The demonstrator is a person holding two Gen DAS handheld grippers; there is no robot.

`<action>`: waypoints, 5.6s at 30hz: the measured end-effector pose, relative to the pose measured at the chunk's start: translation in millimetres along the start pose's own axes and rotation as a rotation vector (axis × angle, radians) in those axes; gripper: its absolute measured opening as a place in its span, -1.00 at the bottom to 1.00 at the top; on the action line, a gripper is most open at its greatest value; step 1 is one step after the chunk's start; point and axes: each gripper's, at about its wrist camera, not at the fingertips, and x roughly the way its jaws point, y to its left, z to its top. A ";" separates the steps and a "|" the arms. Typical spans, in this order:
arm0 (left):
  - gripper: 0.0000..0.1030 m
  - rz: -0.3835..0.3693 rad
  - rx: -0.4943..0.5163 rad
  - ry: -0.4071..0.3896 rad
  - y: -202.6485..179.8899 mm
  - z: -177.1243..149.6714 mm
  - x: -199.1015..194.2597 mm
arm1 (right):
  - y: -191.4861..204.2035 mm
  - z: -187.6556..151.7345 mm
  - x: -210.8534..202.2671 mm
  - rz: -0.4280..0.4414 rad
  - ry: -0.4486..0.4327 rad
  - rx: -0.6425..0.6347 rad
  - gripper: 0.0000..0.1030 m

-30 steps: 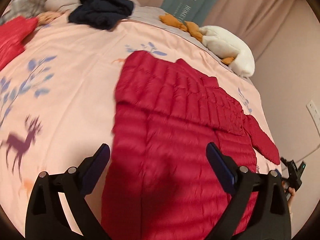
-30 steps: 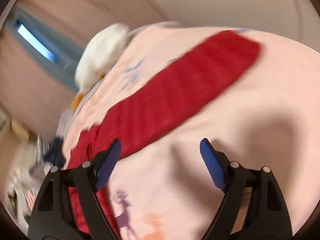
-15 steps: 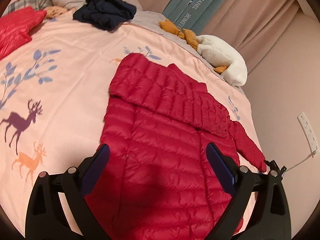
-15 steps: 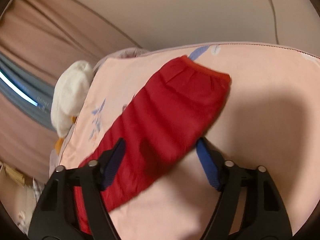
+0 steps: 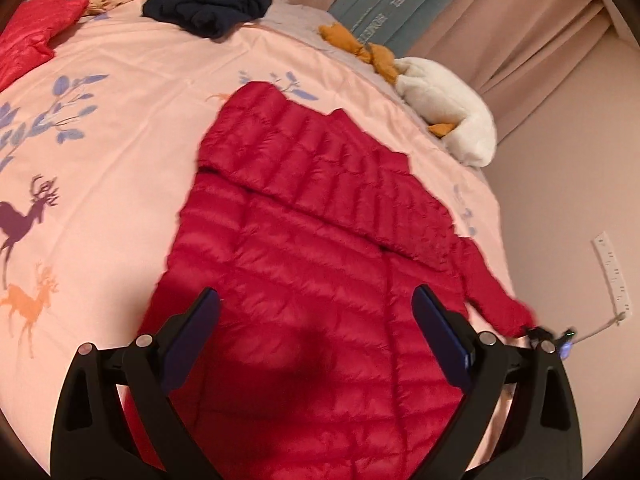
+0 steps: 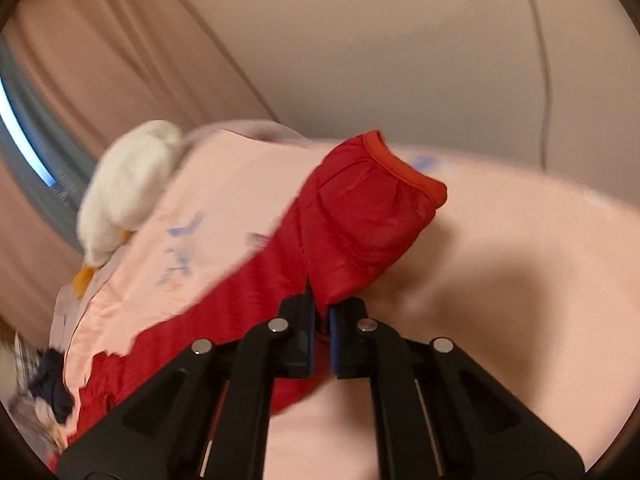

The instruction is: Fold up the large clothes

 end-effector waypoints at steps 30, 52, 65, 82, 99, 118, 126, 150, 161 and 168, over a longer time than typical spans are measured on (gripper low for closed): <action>0.88 -0.295 -0.136 0.171 13.3 20.7 49.6 | 314.9 -286.7 -98.4 0.525 0.255 -1.051 0.36; 0.38 -0.420 -0.274 0.133 -49.6 55.9 146.9 | 161.6 -222.7 -146.0 0.704 0.357 -0.529 0.51; -0.61 -0.317 -0.292 0.134 -54.1 66.2 185.6 | 153.3 -221.9 -143.1 0.695 0.363 -0.517 0.52; -0.87 -0.151 -0.222 -0.124 7.7 104.7 75.2 | 154.2 -225.2 -145.1 0.661 0.372 -0.536 0.52; 0.05 0.094 -0.029 -0.092 27.1 96.0 61.4 | 189.3 -192.0 -121.5 0.522 0.320 -0.675 0.54; 0.07 0.214 0.398 0.099 -30.4 85.9 160.3 | 303.0 -195.8 87.1 0.191 0.386 -0.745 -0.08; 0.07 0.226 0.408 0.116 -31.6 87.2 166.1 | 324.8 -185.5 42.9 0.258 0.314 -0.773 -0.03; 0.61 0.247 0.433 0.028 -42.4 44.3 98.8 | 294.4 -251.3 -68.9 0.468 0.405 -0.850 0.40; 0.61 0.276 0.562 0.115 -28.6 -61.5 48.0 | 221.5 -300.4 -143.4 0.447 0.499 -1.001 0.41; 0.67 0.275 0.497 0.077 5.3 -104.0 6.0 | 163.0 -312.2 -181.8 0.378 0.398 -1.095 0.42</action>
